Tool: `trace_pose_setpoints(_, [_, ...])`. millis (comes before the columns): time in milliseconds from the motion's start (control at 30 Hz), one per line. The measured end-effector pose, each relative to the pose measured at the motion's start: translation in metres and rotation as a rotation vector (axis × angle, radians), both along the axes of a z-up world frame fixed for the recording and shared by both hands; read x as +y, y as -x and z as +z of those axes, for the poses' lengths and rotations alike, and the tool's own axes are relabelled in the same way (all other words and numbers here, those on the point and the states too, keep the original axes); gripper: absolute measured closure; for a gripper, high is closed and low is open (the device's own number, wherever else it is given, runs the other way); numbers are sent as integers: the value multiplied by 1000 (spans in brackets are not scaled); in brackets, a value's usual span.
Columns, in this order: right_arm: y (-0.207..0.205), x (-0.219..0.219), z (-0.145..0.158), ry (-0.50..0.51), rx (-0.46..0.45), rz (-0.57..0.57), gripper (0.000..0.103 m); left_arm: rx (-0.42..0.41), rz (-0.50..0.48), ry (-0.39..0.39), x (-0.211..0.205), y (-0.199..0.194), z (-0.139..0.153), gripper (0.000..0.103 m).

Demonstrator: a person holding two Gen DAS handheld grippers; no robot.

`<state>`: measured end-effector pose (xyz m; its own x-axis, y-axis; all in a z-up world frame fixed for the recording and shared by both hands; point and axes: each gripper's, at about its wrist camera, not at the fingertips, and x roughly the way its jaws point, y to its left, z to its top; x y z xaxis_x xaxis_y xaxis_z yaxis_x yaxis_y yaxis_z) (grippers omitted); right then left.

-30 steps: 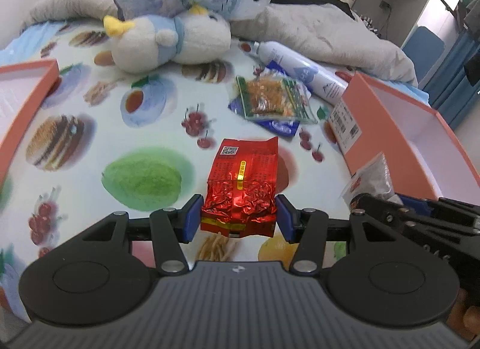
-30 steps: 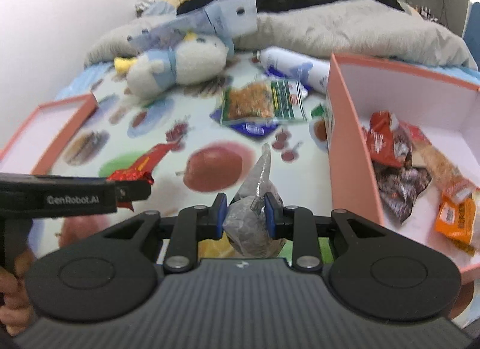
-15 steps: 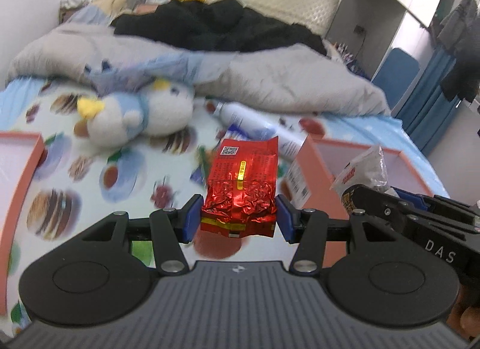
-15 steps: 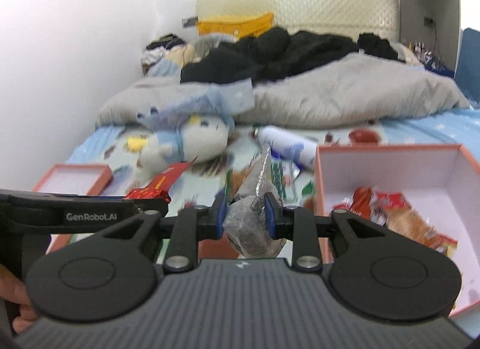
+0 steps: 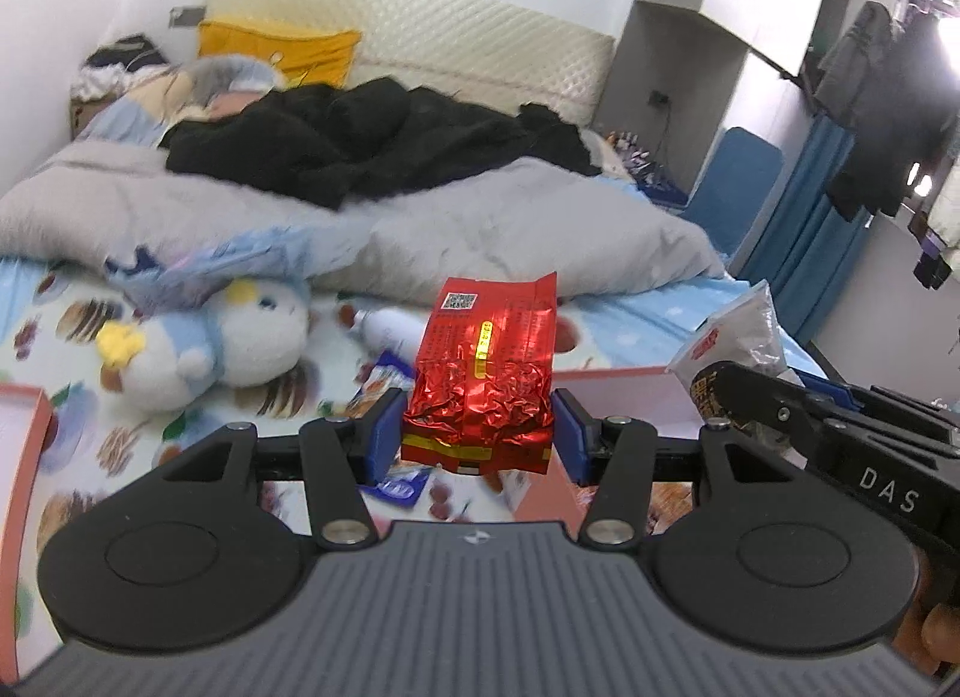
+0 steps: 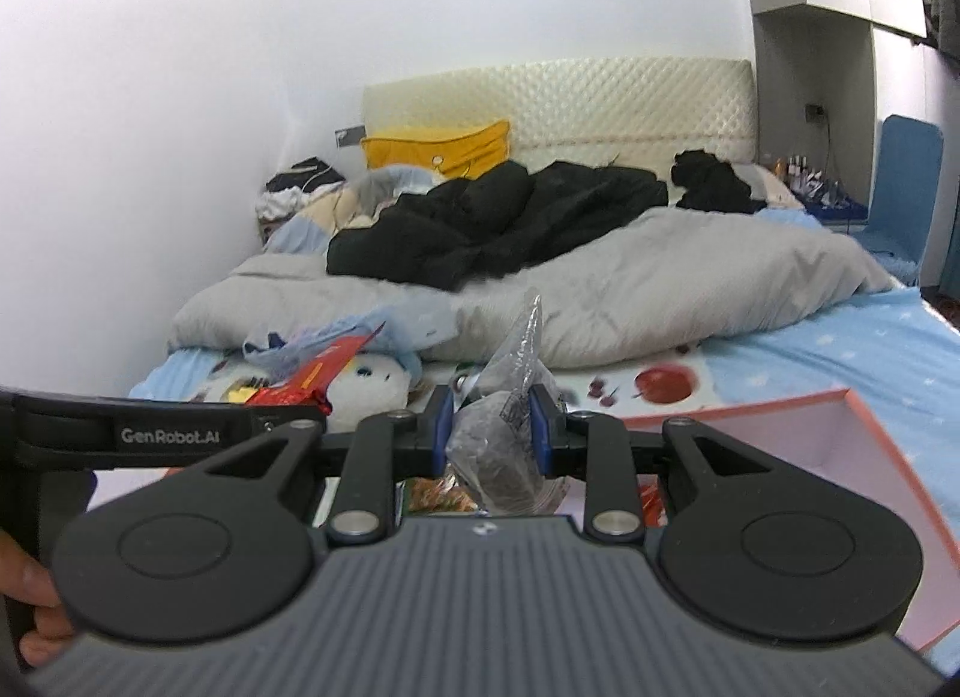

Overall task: Organize snacks
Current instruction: 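Bring the red packet and clear bag over the pink box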

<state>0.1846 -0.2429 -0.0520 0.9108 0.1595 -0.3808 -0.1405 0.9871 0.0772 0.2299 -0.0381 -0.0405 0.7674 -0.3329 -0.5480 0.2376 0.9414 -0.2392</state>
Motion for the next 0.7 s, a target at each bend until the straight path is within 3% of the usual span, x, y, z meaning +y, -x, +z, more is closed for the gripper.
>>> trace_pose_setpoints(367, [9, -49, 7, 7, -30, -87, 73, -39, -123, -4, -71, -4, 16, 45])
trace_pose_setpoints(700, [1, -110, -40, -31, 50, -208, 73, 41, -234, -74, -150, -27, -29, 45])
